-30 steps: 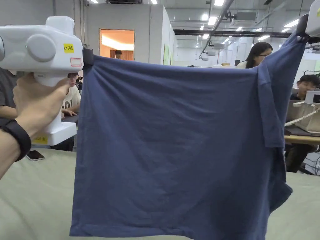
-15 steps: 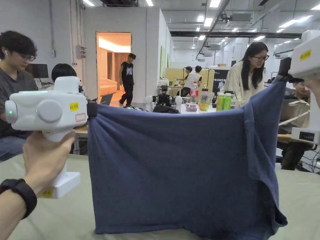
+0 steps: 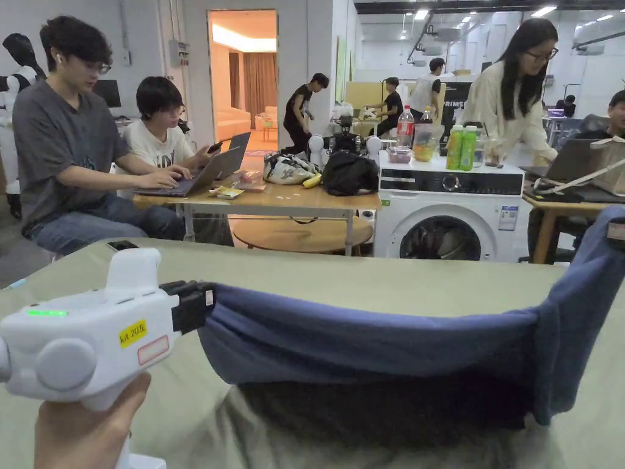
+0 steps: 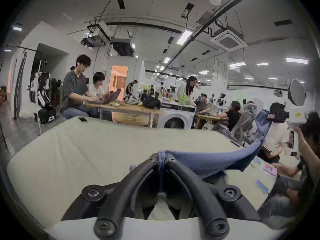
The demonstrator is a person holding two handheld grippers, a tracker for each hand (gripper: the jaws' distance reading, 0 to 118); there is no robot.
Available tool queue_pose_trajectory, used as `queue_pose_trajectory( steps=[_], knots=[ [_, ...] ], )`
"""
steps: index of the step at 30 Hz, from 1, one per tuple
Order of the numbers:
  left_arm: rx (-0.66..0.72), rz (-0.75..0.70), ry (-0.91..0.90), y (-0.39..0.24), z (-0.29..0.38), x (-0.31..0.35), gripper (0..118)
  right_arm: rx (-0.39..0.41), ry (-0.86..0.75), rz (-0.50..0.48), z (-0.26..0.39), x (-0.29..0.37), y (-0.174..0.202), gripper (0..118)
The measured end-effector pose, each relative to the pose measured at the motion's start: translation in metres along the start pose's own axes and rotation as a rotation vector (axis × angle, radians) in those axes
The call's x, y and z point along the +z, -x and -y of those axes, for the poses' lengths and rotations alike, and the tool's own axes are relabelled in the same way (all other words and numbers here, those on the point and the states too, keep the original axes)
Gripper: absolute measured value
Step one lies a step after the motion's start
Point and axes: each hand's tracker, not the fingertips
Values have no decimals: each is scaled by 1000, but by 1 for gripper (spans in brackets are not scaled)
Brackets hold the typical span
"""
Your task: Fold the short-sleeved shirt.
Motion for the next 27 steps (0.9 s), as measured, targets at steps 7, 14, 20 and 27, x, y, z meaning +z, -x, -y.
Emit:
queue_pose_trajectory(
  steps=[7, 14, 20, 27],
  knots=[
    [113, -26, 177, 14, 113, 56, 0, -59, 124, -25, 109, 37, 4, 0],
    [167, -12, 288, 28, 180, 47, 14, -91, 270, -61, 204, 12, 24, 0],
    [79, -26, 302, 11, 179, 49, 81, -79, 275, -68, 251, 8, 33, 42],
    [-3, -41, 147, -38, 129, 43, 86, -7, 112, 14, 248, 16, 61, 88]
  ],
)
